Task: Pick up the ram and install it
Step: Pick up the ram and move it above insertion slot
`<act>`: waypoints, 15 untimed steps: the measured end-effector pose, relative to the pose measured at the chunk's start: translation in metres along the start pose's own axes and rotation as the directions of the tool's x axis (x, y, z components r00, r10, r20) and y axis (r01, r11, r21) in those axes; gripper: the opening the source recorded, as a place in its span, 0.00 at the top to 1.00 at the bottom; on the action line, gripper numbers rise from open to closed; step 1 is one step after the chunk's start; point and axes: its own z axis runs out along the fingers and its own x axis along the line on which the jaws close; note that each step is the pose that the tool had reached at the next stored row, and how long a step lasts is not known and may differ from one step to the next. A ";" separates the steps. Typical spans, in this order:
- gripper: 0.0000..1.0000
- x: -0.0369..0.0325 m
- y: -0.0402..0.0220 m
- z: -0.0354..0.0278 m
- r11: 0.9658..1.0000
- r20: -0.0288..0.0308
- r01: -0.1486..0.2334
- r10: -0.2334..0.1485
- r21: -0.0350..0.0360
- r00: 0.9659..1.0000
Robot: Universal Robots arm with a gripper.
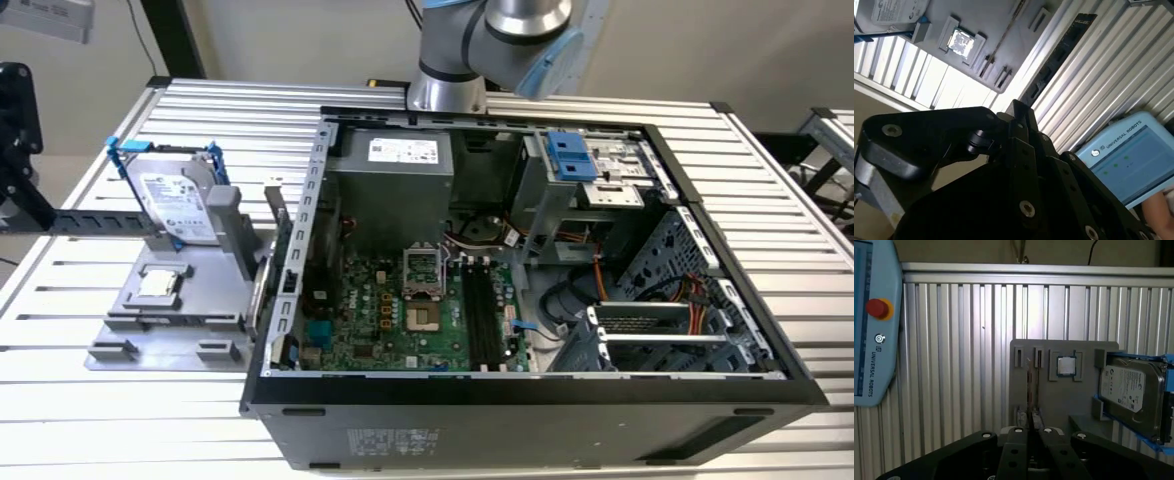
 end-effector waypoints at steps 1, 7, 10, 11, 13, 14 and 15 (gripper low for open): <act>1.00 0.0000 0.0000 0.0000 1.000 0.000 0.000 0.000 0.000 1.000; 1.00 0.0000 -0.0003 -0.0002 1.000 0.000 0.000 0.000 0.000 1.000; 1.00 0.0000 -0.0041 -0.0001 1.000 0.000 0.000 0.000 0.000 1.000; 1.00 -0.0001 -0.0063 -0.0001 1.000 0.000 0.000 0.000 0.000 1.000; 1.00 0.0000 -0.0105 -0.0001 1.000 0.000 0.000 0.000 0.000 1.000; 1.00 -0.0001 -0.0127 -0.0001 1.000 0.000 0.000 0.000 0.000 1.000; 1.00 -0.0001 -0.0150 -0.0001 1.000 0.000 0.000 0.000 0.000 1.000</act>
